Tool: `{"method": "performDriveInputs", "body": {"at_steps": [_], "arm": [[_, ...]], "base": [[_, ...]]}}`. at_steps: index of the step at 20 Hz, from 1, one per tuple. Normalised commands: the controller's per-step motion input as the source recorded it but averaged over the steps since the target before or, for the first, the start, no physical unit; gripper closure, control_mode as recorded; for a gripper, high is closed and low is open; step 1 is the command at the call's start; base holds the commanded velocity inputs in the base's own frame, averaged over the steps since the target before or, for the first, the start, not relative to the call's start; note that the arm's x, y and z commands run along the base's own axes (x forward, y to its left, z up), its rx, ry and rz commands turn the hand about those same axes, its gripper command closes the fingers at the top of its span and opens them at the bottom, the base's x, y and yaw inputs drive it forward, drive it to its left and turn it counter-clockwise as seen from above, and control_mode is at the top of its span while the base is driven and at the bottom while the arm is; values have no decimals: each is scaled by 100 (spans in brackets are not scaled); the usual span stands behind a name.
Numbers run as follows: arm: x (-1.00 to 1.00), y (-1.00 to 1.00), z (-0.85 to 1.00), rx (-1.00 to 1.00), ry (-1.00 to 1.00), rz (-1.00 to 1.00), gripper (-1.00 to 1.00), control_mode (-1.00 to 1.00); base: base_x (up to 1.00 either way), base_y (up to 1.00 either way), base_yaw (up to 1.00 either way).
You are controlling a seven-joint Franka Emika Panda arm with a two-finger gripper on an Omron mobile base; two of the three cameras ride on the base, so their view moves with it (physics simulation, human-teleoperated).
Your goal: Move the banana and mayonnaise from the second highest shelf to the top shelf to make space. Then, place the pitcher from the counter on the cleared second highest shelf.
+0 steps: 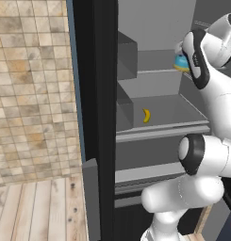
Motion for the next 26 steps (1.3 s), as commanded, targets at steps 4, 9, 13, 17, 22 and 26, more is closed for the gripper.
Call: {"method": "performDriveInputs", "body": {"at_steps": [4,9,13,17,22,26], "arm": [[52,-13,0,1,0,4,100,-100],[54,-1,-1,0,0,1,100,-100],[57,0,-8,0,0,0,100,-100],[54,0,-12,0,0,0,100,-100],[43,0,-18,0,0,0,-100,-100],[41,0,-20,0,0,0,-100,-100]], "base": [[0,0,0],[0,0,0],[0,0,0],[0,0,0],[0,0,0],[0,0,0]]}}
